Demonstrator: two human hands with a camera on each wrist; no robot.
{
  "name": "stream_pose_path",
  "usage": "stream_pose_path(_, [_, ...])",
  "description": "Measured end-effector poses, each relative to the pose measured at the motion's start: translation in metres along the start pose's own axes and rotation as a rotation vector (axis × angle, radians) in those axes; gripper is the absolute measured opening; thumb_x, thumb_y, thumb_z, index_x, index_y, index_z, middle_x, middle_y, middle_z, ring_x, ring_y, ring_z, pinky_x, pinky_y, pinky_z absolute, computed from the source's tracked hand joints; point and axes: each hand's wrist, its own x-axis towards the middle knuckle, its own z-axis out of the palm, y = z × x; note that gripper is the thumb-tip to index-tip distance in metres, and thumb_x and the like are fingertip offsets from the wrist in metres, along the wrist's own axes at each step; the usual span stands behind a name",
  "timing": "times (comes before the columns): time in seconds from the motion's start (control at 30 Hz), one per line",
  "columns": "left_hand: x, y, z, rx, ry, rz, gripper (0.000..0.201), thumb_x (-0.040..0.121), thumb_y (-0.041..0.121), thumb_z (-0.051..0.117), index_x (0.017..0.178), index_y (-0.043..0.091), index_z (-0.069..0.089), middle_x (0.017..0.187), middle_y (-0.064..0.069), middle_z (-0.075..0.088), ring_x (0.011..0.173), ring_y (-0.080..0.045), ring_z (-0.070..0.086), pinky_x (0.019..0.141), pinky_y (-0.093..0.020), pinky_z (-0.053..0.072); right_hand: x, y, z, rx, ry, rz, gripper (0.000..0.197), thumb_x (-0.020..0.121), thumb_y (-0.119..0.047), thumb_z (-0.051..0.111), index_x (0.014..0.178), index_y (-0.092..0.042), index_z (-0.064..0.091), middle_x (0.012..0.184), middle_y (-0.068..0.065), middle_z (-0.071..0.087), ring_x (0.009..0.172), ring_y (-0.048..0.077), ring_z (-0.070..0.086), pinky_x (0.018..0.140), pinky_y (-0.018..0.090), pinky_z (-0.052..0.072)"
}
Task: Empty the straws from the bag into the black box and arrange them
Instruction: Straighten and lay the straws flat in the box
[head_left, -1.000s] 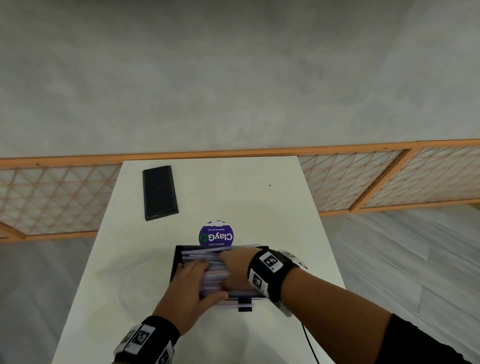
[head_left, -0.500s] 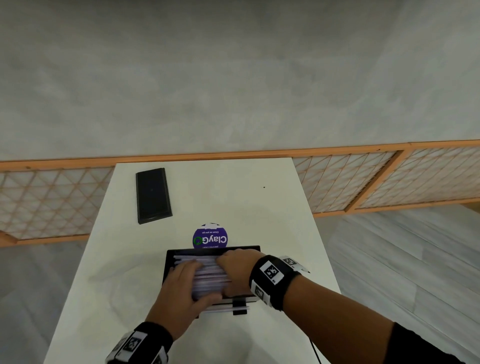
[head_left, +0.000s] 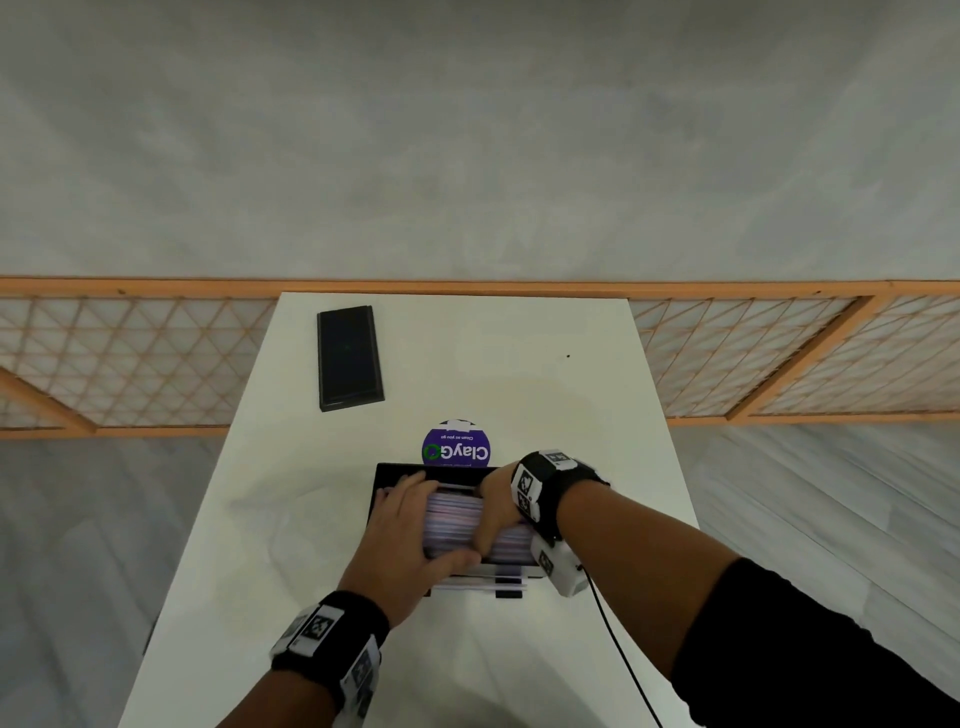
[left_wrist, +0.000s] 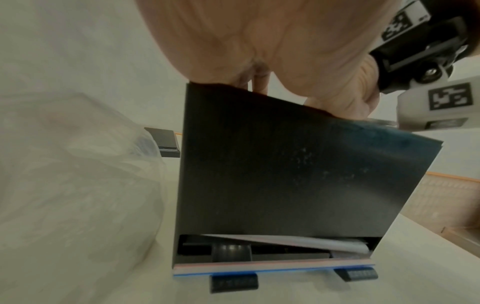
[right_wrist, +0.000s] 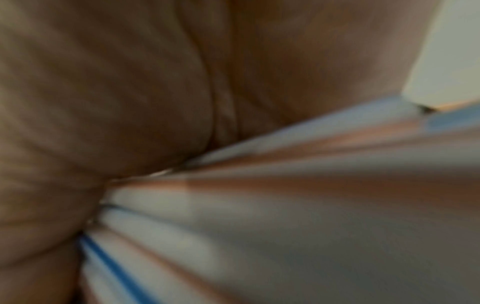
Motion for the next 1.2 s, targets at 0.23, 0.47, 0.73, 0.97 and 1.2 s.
stream_pose_path(0.23, [0.001, 0.0, 0.001, -0.003, 0.02, -0.002, 0.099, 0.071, 0.077, 0.072, 0.147, 0.022, 0.042, 0.156, 0.007, 0.036, 0.147, -0.011, 0.027, 0.111, -0.003, -0.008, -0.012, -0.002, -0.003, -0.002, 0.03, -0.049, 0.065, 0.063, -0.047, 0.087, 0.118, -0.019, 0.068, 0.106, 0.005, 0.074, 0.093, 0.023, 0.071, 0.087, 0.039, 0.061])
stream_pose_path(0.47, [-0.003, 0.002, 0.001, -0.077, 0.088, -0.014, 0.103, 0.066, 0.067, 0.084, 0.148, 0.022, 0.041, 0.155, 0.007, 0.035, 0.146, -0.005, 0.024, 0.122, -0.033, 0.028, -0.028, -0.013, 0.004, -0.17, 0.306, -0.161, 0.063, 0.069, -0.04, 0.087, 0.12, -0.017, 0.057, 0.109, 0.004, 0.066, 0.098, 0.024, 0.064, 0.079, 0.033, 0.052])
stream_pose_path(0.73, [-0.007, 0.002, 0.002, 0.009, 0.096, -0.028, 0.107, 0.072, 0.078, 0.069, 0.154, 0.019, 0.034, 0.163, 0.0, 0.029, 0.152, -0.016, 0.023, 0.124, -0.04, 0.028, -0.056, 0.007, 0.015, -0.118, 0.516, -0.127, 0.037, 0.086, -0.036, 0.068, 0.115, -0.016, 0.056, 0.108, 0.006, 0.065, 0.099, 0.026, 0.063, 0.079, 0.033, 0.048])
stream_pose_path(0.97, [-0.002, 0.015, -0.005, 0.135, 0.056, -0.115, 0.096, 0.079, 0.066, 0.073, 0.15, 0.015, 0.034, 0.156, -0.004, 0.036, 0.144, -0.021, 0.034, 0.117, -0.035, 0.037, -0.054, 0.01, 0.034, -0.212, 0.425, 0.023, 0.035, 0.082, -0.031, 0.072, 0.11, -0.012, 0.062, 0.108, 0.007, 0.069, 0.096, 0.028, 0.068, 0.08, 0.033, 0.056])
stream_pose_path(1.2, [-0.005, 0.02, -0.009, 0.222, 0.058, -0.141, 0.079, 0.079, 0.067, 0.071, 0.137, 0.019, 0.043, 0.132, 0.0, 0.049, 0.119, -0.022, 0.05, 0.095, -0.035, 0.052, -0.043, -0.001, 0.032, -0.274, 0.442, -0.019, 0.028, 0.096, -0.015, 0.051, 0.123, -0.012, 0.058, 0.122, 0.013, 0.064, 0.106, 0.035, 0.066, 0.089, 0.043, 0.056])
